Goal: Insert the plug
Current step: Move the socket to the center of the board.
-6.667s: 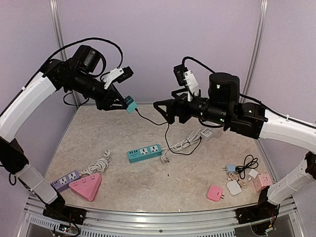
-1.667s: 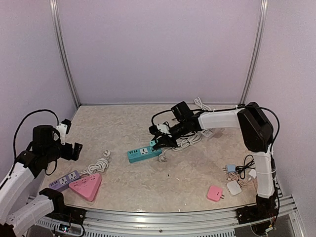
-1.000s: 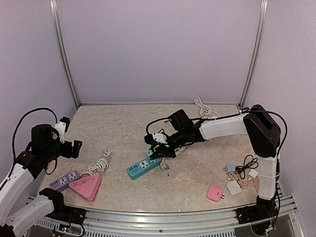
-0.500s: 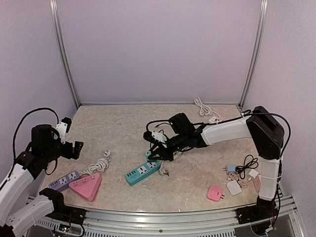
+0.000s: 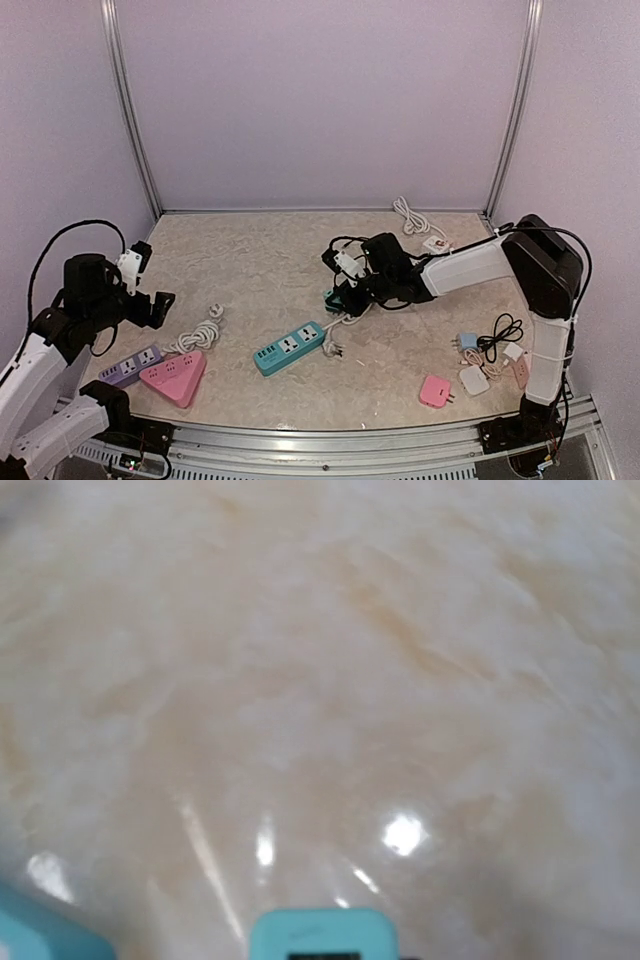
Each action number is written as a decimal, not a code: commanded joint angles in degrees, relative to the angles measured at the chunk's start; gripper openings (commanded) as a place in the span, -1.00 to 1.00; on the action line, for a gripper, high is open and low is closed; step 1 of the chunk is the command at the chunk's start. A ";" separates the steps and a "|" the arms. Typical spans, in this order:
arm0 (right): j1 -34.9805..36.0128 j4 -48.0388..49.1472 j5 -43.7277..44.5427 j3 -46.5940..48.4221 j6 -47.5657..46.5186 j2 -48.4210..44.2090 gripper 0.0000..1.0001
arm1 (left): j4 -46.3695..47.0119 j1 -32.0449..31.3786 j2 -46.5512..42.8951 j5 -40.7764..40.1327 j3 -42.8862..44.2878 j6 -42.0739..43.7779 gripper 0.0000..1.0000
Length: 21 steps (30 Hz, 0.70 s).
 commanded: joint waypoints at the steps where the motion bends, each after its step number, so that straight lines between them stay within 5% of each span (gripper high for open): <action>1: 0.53 -7.99 7.73 -3.60 2.29 -4.23 -1.00 | -0.64 -0.48 -0.70 0.88 0.42 0.64 0.98; 12: 9.07 -14.44 6.69 -12.76 9.48 -17.28 -1.00 | -0.06 -1.49 -0.89 1.21 -0.25 0.65 0.97; 18: 12.99 -5.54 6.42 -10.91 3.07 -18.93 -1.00 | -0.06 -1.65 -1.13 1.64 -0.35 0.72 0.97; 21: 13.45 5.06 -1.40 -14.41 -2.19 -17.71 -1.00 | -0.24 -1.25 -1.32 1.95 -0.27 0.71 0.97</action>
